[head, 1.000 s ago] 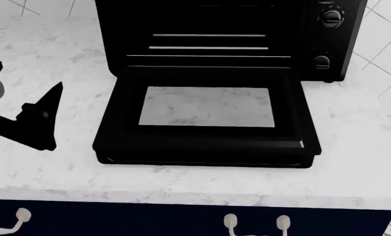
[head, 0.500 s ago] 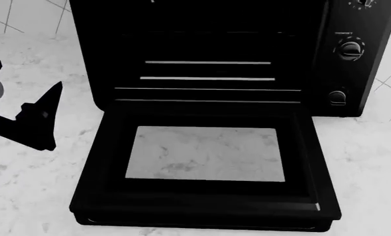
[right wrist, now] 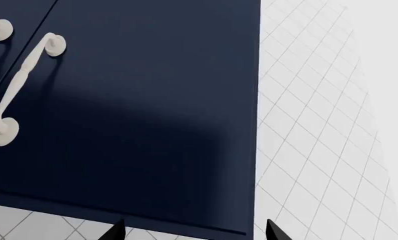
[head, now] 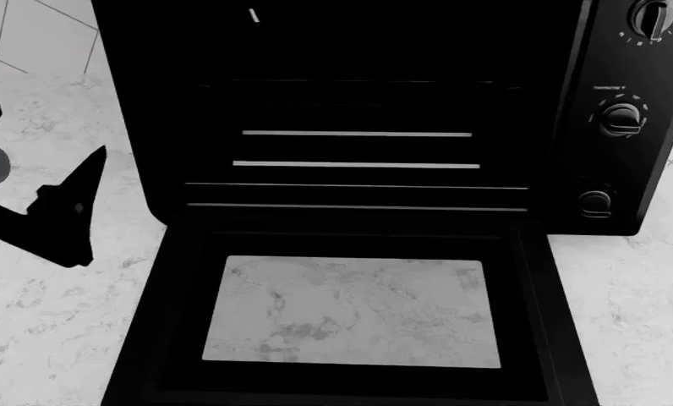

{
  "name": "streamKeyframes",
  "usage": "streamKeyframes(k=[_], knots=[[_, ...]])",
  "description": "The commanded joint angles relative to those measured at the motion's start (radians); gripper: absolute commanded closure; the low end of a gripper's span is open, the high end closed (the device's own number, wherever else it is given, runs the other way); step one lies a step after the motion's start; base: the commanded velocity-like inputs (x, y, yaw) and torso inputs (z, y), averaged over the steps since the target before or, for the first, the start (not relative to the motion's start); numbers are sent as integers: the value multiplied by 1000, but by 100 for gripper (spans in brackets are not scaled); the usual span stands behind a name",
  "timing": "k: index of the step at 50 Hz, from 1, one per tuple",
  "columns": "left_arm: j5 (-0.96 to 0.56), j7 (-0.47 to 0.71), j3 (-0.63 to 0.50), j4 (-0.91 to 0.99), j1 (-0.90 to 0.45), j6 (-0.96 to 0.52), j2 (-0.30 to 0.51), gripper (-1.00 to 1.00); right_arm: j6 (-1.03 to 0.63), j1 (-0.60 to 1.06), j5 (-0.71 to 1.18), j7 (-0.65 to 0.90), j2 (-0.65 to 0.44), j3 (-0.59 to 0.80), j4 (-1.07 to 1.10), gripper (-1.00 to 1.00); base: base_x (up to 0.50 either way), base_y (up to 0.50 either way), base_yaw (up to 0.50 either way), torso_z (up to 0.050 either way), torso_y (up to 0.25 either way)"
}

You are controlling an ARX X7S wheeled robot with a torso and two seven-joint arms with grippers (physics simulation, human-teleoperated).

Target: Close the toaster oven door.

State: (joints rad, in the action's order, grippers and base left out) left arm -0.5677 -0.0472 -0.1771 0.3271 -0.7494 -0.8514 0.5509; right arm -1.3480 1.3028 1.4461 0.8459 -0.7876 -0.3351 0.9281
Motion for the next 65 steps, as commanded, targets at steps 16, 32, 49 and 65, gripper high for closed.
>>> streamKeyframes(k=[16, 32, 49, 65], knots=[[316, -259, -262, -62, -39, 319, 273, -100, 34, -28, -24, -12, -13, 14, 4, -100, 0, 0, 0, 0, 0], [631, -414, -487, -144, -170, 537, 421, -100, 50, -38, 21, 18, -41, 0, 7, -100, 0, 0, 0, 0, 0], [744, -433, -569, -220, -188, 813, 456, -100, 62, -29, 21, 26, -48, 22, 1, -100, 0, 0, 0, 0, 0], [786, -447, -623, -230, -168, 895, 437, -100, 78, -39, 44, 41, -71, 10, 2, -100, 0, 0, 0, 0, 0]])
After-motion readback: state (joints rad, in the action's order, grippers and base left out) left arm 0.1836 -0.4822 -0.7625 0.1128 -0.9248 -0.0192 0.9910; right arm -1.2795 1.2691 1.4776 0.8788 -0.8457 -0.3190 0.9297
